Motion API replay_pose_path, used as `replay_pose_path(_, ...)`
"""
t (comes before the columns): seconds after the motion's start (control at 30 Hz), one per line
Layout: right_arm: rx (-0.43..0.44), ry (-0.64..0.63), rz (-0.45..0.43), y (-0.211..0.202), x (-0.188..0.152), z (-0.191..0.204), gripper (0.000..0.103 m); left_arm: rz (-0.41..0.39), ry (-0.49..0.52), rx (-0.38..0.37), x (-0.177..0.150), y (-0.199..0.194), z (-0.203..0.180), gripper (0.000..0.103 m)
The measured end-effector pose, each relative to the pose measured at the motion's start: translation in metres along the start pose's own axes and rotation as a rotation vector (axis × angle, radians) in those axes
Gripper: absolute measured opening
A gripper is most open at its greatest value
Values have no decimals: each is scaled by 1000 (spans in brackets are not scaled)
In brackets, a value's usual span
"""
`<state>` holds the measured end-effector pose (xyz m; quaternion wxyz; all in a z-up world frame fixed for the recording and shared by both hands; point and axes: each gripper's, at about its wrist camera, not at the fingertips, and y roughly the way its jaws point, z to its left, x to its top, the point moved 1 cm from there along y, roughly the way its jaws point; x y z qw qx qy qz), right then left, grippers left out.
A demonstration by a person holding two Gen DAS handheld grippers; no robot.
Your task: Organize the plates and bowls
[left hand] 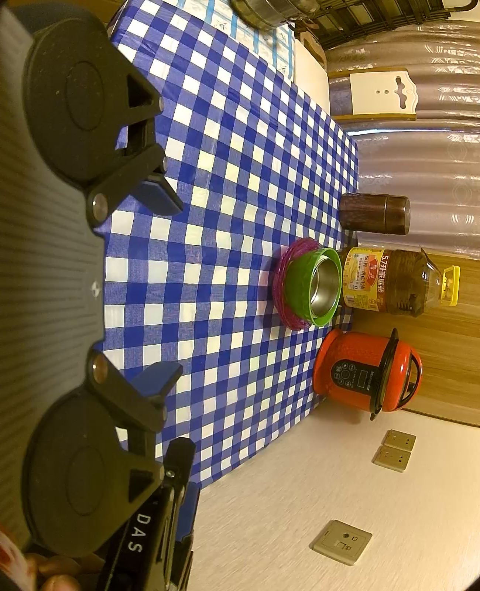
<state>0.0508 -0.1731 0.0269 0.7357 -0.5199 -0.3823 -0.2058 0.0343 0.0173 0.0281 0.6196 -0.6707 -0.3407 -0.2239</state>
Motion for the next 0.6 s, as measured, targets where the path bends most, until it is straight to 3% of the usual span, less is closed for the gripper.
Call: replay_pose_path(0.6, 2, 4, 2, 1, -1, 2, 55, 2, -1, -1, 0, 1, 0, 85)
